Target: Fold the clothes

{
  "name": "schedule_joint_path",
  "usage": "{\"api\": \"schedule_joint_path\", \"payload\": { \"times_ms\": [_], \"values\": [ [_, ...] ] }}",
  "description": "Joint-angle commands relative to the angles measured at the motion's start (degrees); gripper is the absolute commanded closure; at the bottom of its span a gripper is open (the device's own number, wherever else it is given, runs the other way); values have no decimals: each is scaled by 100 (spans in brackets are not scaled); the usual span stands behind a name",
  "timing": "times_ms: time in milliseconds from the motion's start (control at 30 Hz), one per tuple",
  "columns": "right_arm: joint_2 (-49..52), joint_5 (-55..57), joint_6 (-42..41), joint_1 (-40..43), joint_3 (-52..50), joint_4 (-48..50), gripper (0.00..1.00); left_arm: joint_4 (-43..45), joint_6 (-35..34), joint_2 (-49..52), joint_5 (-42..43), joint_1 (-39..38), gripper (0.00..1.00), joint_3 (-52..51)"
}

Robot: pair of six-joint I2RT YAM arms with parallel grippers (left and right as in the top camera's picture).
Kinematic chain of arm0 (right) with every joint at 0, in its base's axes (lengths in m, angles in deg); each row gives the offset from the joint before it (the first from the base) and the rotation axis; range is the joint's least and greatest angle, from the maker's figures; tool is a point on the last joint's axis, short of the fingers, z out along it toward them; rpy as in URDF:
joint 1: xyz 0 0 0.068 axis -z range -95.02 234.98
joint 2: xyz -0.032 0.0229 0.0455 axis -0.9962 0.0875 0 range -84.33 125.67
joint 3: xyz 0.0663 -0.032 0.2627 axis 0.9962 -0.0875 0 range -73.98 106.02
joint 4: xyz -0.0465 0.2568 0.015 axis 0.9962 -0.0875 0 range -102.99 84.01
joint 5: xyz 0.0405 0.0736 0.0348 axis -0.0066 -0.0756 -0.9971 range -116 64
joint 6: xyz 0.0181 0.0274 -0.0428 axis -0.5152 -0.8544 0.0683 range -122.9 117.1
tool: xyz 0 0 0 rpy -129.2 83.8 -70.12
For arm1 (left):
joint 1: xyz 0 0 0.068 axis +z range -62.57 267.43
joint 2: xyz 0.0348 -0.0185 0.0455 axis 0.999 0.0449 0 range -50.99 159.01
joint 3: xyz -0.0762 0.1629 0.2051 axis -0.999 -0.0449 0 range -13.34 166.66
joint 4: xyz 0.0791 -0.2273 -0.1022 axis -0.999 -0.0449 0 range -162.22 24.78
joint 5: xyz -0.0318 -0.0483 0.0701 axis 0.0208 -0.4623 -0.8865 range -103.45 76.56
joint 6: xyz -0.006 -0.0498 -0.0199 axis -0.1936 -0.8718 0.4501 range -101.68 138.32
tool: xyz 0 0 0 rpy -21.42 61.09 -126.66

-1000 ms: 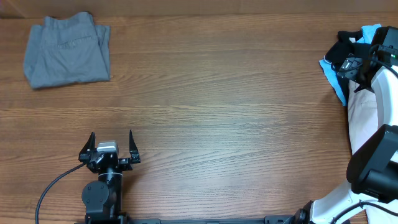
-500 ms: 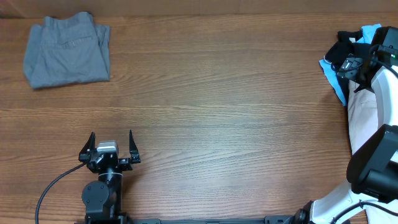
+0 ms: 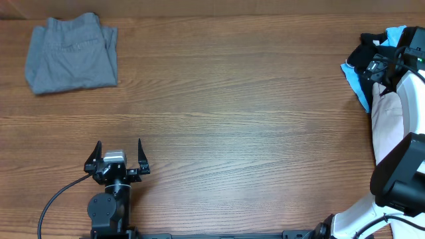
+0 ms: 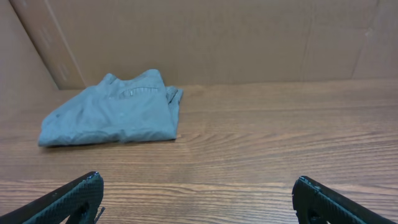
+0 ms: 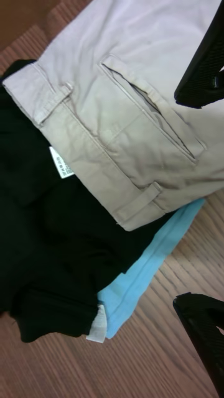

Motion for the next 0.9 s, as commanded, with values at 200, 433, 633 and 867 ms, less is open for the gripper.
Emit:
{"api": "schedule_joint_path", "payload": {
  "times_ms": [200, 433, 633, 867],
  "values": [
    [-81, 146, 240, 2, 24, 157, 0, 17, -76, -61, -52, -39, 0, -20],
    [-44, 374, 258, 24, 22, 271, 0, 17, -76, -61, -52, -39, 0, -20],
    [273, 450, 581, 33, 22, 221, 0, 17, -76, -61, -52, -39, 0, -20],
    [728, 756, 533, 28, 22, 81, 0, 17, -76, -61, -52, -39, 0, -20]
  ]
}}
